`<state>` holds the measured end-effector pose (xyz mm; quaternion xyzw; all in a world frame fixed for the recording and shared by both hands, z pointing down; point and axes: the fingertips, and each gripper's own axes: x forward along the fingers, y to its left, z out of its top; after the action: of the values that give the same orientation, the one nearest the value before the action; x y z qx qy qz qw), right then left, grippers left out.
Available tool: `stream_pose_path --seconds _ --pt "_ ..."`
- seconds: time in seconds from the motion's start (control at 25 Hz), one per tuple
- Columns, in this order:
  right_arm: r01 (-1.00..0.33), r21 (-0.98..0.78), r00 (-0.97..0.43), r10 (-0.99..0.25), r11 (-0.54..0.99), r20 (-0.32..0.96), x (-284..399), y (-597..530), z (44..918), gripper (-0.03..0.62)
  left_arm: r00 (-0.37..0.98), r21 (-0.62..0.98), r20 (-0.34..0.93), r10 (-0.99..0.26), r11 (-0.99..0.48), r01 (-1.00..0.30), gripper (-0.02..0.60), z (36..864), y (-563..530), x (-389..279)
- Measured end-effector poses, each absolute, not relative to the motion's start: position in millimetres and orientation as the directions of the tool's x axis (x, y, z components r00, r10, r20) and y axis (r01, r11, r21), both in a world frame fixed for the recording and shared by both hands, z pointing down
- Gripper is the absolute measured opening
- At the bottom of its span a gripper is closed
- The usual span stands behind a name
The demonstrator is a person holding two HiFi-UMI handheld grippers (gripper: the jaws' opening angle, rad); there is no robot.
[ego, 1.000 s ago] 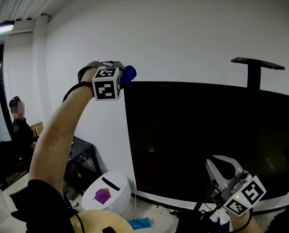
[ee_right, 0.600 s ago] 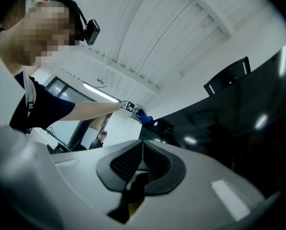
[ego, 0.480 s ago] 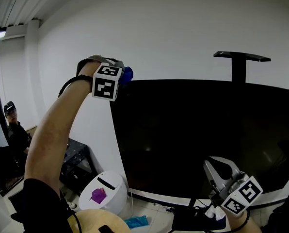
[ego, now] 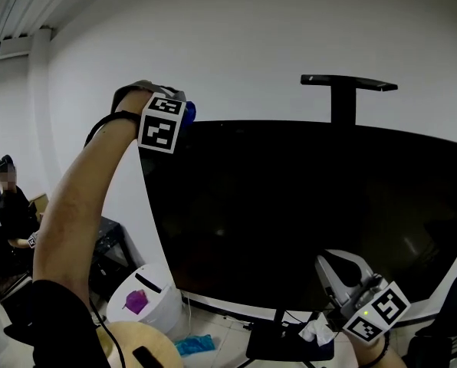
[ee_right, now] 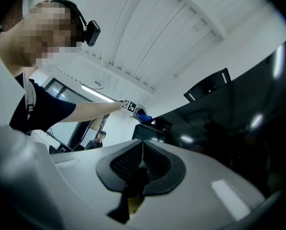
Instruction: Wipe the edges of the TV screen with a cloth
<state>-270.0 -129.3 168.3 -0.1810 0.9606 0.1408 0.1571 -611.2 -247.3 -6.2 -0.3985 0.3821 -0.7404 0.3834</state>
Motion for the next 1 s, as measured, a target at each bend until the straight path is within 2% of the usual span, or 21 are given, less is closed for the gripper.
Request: stream_pose_path --seconds 0.48,1.0 --pt "-0.46 0.2 -0.862 -0.382 0.865 -0.333 -207.8 -146.8 178.1 0.012 -0.285 -0.883 0.35 -0.892 -0.416 0.217 0.186 -9.2 -265.0 -530.9" --pt "-0.548 0.142 -0.812 -0.483 0.824 -0.328 -172.8 -158.1 201.2 0.012 -0.205 -0.848 0.4 -0.893 -0.446 0.286 0.181 -9.4 -277.3 -464.9"
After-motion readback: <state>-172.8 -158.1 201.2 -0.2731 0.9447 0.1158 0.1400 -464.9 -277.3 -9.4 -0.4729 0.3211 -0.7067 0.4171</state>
